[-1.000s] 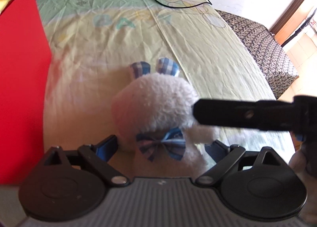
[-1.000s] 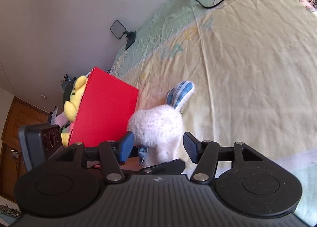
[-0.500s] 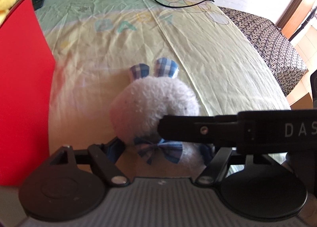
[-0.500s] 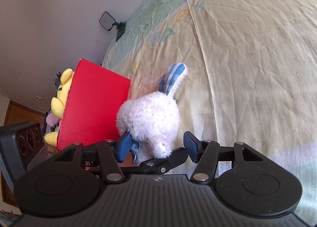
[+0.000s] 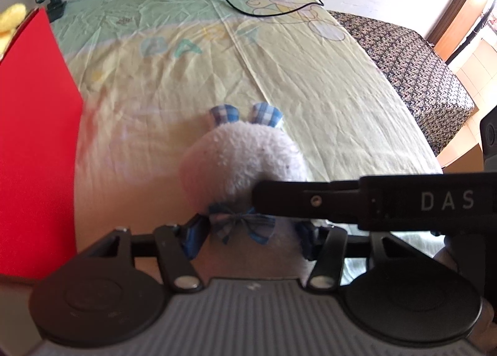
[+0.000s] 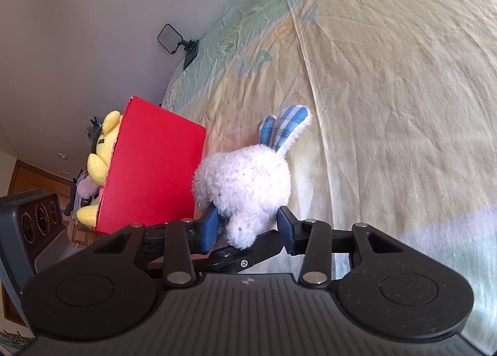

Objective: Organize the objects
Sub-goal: 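Carry the white bunny in the right gripper toward the red box, then lower the white bunny into the red box beside the tiger, then open the right gripper to release the white bunny in the box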

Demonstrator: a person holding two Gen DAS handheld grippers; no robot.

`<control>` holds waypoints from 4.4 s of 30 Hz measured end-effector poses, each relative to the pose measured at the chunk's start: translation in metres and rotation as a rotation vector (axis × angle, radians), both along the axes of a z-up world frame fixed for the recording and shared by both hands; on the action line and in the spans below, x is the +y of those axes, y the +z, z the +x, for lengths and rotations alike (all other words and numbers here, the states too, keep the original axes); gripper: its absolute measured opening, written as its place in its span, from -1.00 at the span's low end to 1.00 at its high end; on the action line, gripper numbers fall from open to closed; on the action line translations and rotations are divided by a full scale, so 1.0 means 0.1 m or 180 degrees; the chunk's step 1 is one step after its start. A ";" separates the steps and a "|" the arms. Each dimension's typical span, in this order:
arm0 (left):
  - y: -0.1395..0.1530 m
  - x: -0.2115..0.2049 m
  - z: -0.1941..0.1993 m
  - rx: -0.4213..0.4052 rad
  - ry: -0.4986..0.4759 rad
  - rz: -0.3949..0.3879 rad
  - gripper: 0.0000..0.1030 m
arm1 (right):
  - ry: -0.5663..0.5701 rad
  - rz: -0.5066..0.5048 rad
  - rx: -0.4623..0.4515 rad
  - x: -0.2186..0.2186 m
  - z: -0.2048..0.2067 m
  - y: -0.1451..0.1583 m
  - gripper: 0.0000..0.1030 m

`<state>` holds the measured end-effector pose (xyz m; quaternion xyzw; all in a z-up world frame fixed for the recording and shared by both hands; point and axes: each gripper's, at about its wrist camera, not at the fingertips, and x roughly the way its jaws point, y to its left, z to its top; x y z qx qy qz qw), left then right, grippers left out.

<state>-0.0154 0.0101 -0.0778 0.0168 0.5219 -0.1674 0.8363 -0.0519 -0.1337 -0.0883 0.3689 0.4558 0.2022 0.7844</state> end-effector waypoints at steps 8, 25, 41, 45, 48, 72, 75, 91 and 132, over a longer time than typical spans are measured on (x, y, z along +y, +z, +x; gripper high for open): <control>0.08 0.01 -0.11 -0.0008 -0.0017 -0.0060 0.00 | 0.0005 0.0036 -0.0020 -0.01 -0.09 0.05 -0.29; -0.10 0.24 -0.15 0.0063 -0.0360 -0.0238 0.05 | -0.0245 -0.0069 -0.0005 0.25 -0.24 -0.01 -0.14; 0.50 1.18 -0.88 -0.0164 -0.1430 -0.0342 0.01 | -0.0256 -0.0280 -0.0109 1.17 -0.98 0.66 -0.19; 0.69 1.59 -1.01 -0.0210 -0.1554 -0.0431 0.01 | -0.0132 -0.0318 -0.0198 1.50 -1.10 0.88 -0.19; 0.87 1.86 -1.12 -0.0296 -0.1599 -0.0526 0.01 | -0.0023 -0.0346 -0.0311 1.70 -1.16 1.07 -0.20; 1.58 3.11 -0.69 -0.1180 -0.0378 -0.0526 0.01 | 0.0614 0.0143 -0.1298 2.65 -0.04 1.62 -0.25; 1.46 3.09 -0.47 -0.1115 -0.0277 -0.0514 0.01 | 0.0618 0.0108 -0.1255 2.66 0.17 1.53 -0.26; 0.83 2.76 0.12 -0.0790 0.0100 -0.0238 0.06 | 0.0571 0.0112 -0.0857 2.46 0.62 0.94 -0.27; 1.25 2.89 -0.30 -0.0982 0.0615 0.0260 0.92 | -0.0333 -0.1556 -0.1038 2.84 0.10 1.62 -0.04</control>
